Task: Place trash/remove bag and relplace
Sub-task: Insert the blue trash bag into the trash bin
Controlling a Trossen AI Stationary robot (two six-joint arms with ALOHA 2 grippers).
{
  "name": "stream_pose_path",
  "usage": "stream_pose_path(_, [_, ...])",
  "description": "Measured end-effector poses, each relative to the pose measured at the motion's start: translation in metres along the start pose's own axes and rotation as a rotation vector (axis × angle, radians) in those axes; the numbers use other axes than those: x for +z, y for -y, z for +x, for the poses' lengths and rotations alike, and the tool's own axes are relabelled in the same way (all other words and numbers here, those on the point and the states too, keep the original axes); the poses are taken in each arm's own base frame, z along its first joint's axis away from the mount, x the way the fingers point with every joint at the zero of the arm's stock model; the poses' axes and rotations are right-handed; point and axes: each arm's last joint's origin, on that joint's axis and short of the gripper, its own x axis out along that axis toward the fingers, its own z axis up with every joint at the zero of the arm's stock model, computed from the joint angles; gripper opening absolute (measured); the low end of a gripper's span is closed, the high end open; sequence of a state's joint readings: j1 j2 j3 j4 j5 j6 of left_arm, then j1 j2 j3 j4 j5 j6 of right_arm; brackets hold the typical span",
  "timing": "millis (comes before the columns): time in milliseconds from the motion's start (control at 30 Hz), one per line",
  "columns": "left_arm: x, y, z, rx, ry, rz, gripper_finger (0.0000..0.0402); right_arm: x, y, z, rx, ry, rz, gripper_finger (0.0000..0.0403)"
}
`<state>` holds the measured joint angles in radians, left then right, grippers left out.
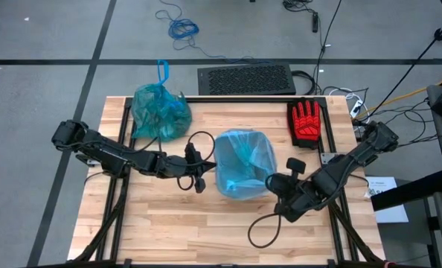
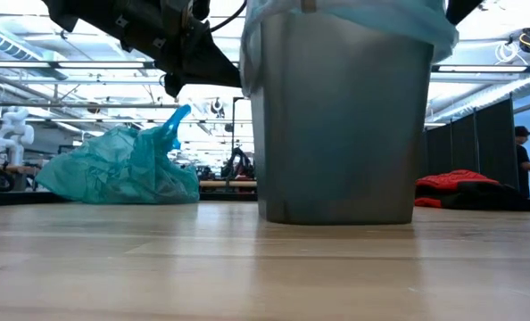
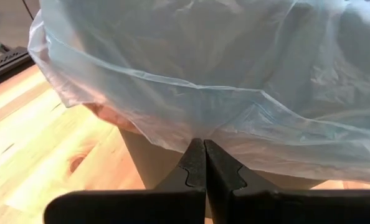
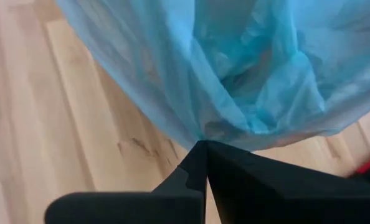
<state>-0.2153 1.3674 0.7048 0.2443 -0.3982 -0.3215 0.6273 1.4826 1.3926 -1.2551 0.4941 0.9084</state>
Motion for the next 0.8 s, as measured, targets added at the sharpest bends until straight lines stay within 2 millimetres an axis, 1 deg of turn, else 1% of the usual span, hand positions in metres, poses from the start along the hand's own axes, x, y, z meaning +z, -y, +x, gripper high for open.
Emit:
stream_pose_path(100, [0.000,0.000,0.000,0.001,-0.001,-0.008,0.0000,0.002,-0.002,-0.007,0.023,0.012,-0.003,0.0000])
stream_pose_path(233, [-0.001,0.000,0.000,0.002,-0.006,-0.010,0.0000,0.002,0.001,-0.028,0.032,0.056,0.005,0.0000])
stream_pose_path(300, [-0.001,0.000,0.000,0.003,-0.008,-0.009,0.0000,-0.001,0.006,-0.035,0.001,0.077,0.032,0.0000])
stream_pose_path(400, [-0.001,0.000,0.000,0.006,-0.008,-0.009,0.0000,-0.006,0.017,-0.040,-0.072,0.071,0.085,0.0000])
stream_pose_path(500, [-0.001,0.000,0.000,0.007,-0.008,-0.009,0.0000,-0.008,0.021,-0.040,-0.106,0.059,0.112,0.0000])
stream_pose_path(633, [-0.001,0.000,0.000,0.009,-0.008,-0.008,0.0000,-0.008,0.015,-0.035,-0.070,0.074,0.112,0.0000])
stream_pose_path(800, [-0.001,-0.001,0.000,0.017,-0.006,-0.008,0.0000,-0.012,0.010,-0.016,-0.059,0.064,0.104,0.0000])
